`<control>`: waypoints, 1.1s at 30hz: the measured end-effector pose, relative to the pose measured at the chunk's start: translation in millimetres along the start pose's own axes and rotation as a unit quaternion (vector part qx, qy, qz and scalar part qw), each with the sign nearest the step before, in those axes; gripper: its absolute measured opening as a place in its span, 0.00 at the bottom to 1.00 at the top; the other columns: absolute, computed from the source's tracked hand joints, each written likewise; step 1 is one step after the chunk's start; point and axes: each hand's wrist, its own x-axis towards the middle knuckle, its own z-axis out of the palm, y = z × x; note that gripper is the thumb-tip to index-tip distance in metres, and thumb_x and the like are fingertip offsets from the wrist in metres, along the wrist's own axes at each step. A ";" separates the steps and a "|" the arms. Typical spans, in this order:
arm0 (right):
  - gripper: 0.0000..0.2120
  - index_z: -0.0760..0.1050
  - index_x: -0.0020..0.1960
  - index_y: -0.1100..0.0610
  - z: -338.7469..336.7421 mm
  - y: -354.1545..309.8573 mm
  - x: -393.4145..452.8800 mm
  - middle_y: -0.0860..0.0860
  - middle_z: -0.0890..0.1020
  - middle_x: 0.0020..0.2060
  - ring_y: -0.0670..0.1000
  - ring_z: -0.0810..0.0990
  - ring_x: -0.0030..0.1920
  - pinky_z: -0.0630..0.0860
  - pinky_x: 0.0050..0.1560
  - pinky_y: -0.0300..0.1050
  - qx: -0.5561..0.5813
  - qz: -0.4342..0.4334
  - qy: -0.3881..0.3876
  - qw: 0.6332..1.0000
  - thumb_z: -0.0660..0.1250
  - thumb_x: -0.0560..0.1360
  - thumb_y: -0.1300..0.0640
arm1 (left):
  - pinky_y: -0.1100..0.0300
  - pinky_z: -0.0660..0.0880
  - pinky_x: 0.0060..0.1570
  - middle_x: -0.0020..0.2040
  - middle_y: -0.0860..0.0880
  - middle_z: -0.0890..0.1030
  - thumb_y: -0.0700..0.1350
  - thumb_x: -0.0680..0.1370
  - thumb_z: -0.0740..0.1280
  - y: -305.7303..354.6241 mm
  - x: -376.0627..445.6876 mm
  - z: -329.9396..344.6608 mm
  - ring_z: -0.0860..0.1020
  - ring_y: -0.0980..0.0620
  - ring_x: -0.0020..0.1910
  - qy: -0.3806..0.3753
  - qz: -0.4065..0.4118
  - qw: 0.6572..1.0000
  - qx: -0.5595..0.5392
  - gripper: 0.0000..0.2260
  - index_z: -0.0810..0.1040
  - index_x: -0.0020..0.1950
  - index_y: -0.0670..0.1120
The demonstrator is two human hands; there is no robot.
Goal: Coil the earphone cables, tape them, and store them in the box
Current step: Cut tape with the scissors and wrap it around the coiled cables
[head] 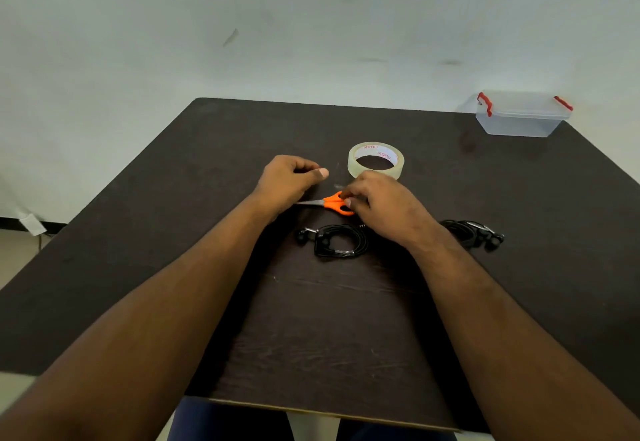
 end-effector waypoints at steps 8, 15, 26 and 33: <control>0.09 0.83 0.50 0.56 -5.2 8.5 -5.6 0.48 0.75 0.53 0.47 0.75 0.51 0.75 0.52 0.46 0.041 0.035 -0.014 0.998 0.69 0.75 0.52 | 0.45 0.63 0.66 0.48 0.66 0.82 0.75 0.58 0.66 -2.1 7.6 10.3 0.76 0.60 0.58 -0.055 0.035 0.994 0.090 0.19 0.81 0.43 0.70; 0.14 0.82 0.57 0.55 -13.3 11.1 -7.6 0.47 0.76 0.57 0.46 0.75 0.54 0.68 0.51 0.36 0.046 0.039 -0.067 0.996 0.73 0.72 0.53 | 0.54 0.53 0.61 0.58 0.62 0.79 0.63 0.65 0.75 -1.7 -0.3 5.0 0.71 0.60 0.63 -0.041 0.063 0.990 0.122 0.15 0.81 0.51 0.65; 0.07 0.79 0.53 0.52 -27.0 14.2 -20.2 0.48 0.81 0.45 0.47 0.76 0.44 0.69 0.43 0.39 0.068 0.078 0.000 0.995 0.69 0.75 0.56 | 0.40 0.65 0.67 0.55 0.61 0.78 0.54 0.64 0.78 -2.5 10.9 8.2 0.76 0.65 0.50 -0.064 0.043 0.996 0.036 0.31 0.71 0.63 0.68; 0.06 0.77 0.54 0.60 -39.9 22.7 -17.4 0.55 0.83 0.45 0.51 0.84 0.43 0.81 0.46 0.43 0.552 0.165 0.219 0.787 0.63 0.79 0.63 | 0.53 0.56 0.57 0.62 0.62 0.77 0.58 0.68 0.75 8.4 8.0 16.0 0.73 0.55 0.60 -0.041 0.052 0.986 0.154 0.23 0.75 0.61 0.67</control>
